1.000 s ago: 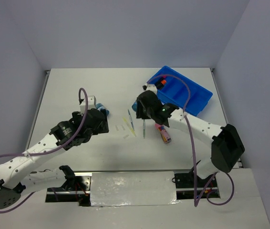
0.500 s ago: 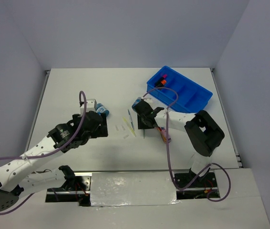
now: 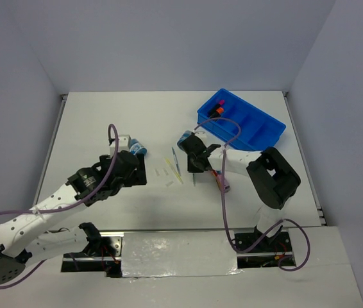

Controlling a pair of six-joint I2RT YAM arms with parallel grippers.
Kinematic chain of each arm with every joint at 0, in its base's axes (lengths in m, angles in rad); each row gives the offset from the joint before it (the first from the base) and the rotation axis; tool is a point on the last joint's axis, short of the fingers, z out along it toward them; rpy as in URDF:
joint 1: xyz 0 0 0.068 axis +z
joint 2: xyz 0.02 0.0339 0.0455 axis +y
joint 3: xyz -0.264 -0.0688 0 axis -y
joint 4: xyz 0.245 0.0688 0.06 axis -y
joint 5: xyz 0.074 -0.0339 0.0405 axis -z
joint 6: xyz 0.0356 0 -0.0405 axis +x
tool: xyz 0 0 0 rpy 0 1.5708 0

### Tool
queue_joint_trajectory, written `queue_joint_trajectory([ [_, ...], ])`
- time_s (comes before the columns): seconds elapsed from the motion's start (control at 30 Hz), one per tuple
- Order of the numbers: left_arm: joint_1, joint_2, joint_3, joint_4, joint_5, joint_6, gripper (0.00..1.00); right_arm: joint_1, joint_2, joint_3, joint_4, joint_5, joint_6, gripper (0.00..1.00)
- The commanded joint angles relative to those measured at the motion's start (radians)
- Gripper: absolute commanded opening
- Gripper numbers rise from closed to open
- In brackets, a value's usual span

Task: Sort the stationery into containers
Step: Pick up the pen from the center of the board.

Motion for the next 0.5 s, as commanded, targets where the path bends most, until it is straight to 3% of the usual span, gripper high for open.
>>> queue_joint_trajectory([
  [0.0,0.004,0.02,-0.032,0.103,0.015,-0.053,0.99,0.001,-0.097,-0.046,-0.007,0.034,0.034,0.08],
  [0.03,0.004,0.057,-0.038,0.126,0.035,-0.074,0.99,0.001,-0.163,-0.055,-0.008,0.035,0.038,0.0],
  [0.2,0.004,0.258,-0.011,0.208,0.023,-0.207,0.98,0.041,-0.361,-0.083,-0.076,0.072,0.028,0.0],
  [0.33,0.005,0.506,0.101,0.13,-0.048,-0.327,0.91,0.068,-0.517,-0.106,-0.114,0.069,0.008,0.0],
  [0.47,0.016,0.646,0.183,0.129,-0.053,-0.379,0.81,0.096,-0.677,-0.123,-0.159,0.077,-0.002,0.0],
])
